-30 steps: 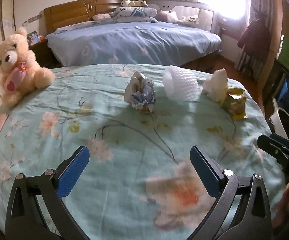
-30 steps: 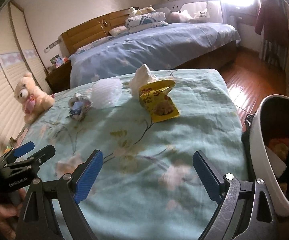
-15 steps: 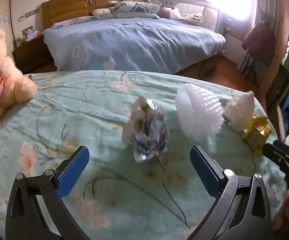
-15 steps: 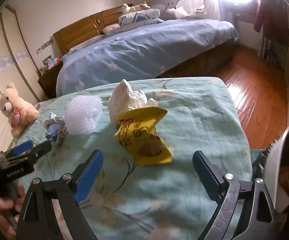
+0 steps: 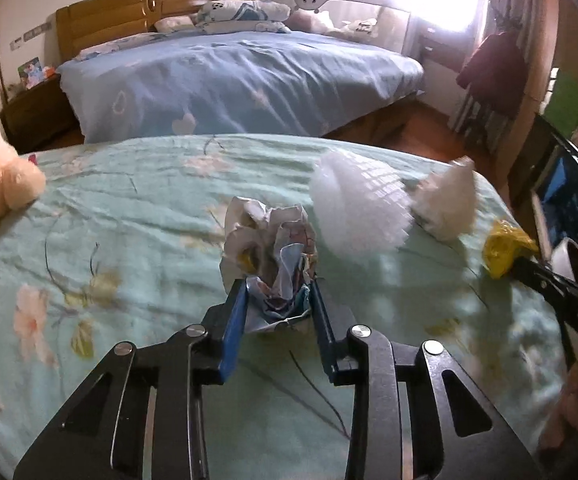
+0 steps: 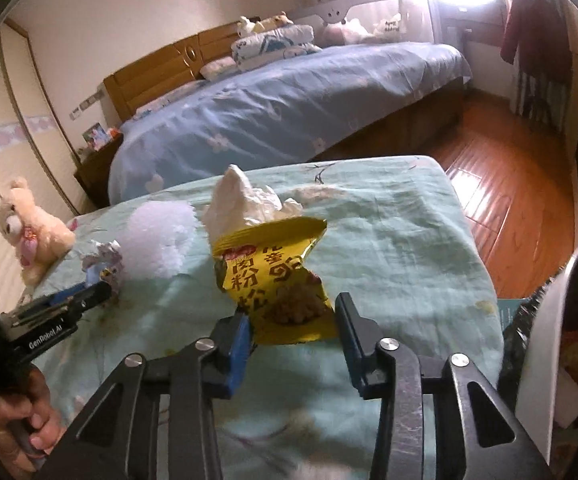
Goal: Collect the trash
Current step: 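Grasp the crumpled paper with the left tool while the right tool grasps the yellow snack bag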
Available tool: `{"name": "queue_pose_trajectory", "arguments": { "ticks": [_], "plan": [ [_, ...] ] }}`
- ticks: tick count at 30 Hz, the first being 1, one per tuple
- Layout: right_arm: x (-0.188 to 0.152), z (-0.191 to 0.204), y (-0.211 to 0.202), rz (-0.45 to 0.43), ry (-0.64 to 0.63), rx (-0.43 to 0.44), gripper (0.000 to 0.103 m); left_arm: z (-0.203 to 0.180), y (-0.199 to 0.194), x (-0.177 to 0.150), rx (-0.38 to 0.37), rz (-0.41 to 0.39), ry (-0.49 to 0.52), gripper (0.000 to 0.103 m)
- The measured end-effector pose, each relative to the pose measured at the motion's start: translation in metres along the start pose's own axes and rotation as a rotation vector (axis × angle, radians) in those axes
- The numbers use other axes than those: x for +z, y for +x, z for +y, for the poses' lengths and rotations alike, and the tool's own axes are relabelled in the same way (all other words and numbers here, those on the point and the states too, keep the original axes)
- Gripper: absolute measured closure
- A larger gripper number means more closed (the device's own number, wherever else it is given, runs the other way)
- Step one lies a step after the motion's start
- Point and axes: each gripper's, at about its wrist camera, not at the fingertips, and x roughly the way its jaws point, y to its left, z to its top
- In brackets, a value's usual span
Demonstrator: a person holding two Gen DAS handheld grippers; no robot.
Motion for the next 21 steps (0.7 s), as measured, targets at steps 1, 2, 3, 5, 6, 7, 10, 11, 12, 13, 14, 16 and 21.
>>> {"name": "queue_pose_trajectory", "arguments": {
  "ticks": [1, 2, 3, 5, 6, 7, 10, 11, 12, 13, 14, 16, 21],
  "plan": [
    [-0.001, 0.001, -0.003, 0.001, 0.002, 0.006, 0.101, -0.003, -0.005, -0.004, -0.011, -0.002, 0.001, 0.073],
    [-0.005, -0.001, -0.007, 0.007, 0.012, 0.013, 0.102, -0.006, -0.009, -0.008, -0.019, -0.004, 0.004, 0.074],
    [-0.007, -0.002, -0.010, 0.007, 0.019, 0.022, 0.102, -0.009, -0.015, -0.013, -0.029, -0.007, 0.007, 0.074],
    [-0.014, -0.002, -0.020, 0.005, 0.020, 0.030, 0.102, -0.016, -0.029, -0.022, -0.055, -0.016, 0.014, 0.074],
    [-0.017, -0.001, -0.025, 0.005, 0.019, 0.035, 0.102, -0.018, -0.032, -0.024, -0.061, -0.018, 0.016, 0.074],
    [-0.020, 0.000, -0.029, 0.004, 0.018, 0.037, 0.102, -0.021, -0.037, -0.027, -0.069, -0.020, 0.016, 0.074],
    [-0.024, 0.001, -0.037, -0.005, 0.010, 0.020, 0.102, -0.027, -0.048, -0.034, -0.100, -0.020, 0.006, 0.074],
    [-0.024, 0.002, -0.041, -0.007, 0.007, 0.023, 0.102, -0.029, -0.052, -0.036, -0.105, -0.023, 0.009, 0.074],
    [-0.025, 0.002, -0.043, -0.009, 0.007, 0.030, 0.103, -0.031, -0.056, -0.038, -0.107, -0.026, 0.011, 0.074],
    [-0.026, 0.002, -0.046, -0.011, 0.009, 0.038, 0.103, -0.033, -0.058, -0.040, -0.112, -0.027, 0.013, 0.074],
    [-0.026, 0.003, -0.048, -0.012, 0.009, 0.041, 0.103, -0.036, -0.062, -0.042, -0.121, -0.027, 0.018, 0.074],
    [-0.028, 0.005, -0.054, -0.020, 0.006, 0.040, 0.103, -0.041, -0.065, -0.044, -0.129, -0.028, 0.030, 0.074],
    [-0.036, 0.004, -0.070, -0.030, 0.012, 0.046, 0.103, -0.059, -0.074, -0.050, -0.173, -0.028, 0.056, 0.074]
  ]
}}
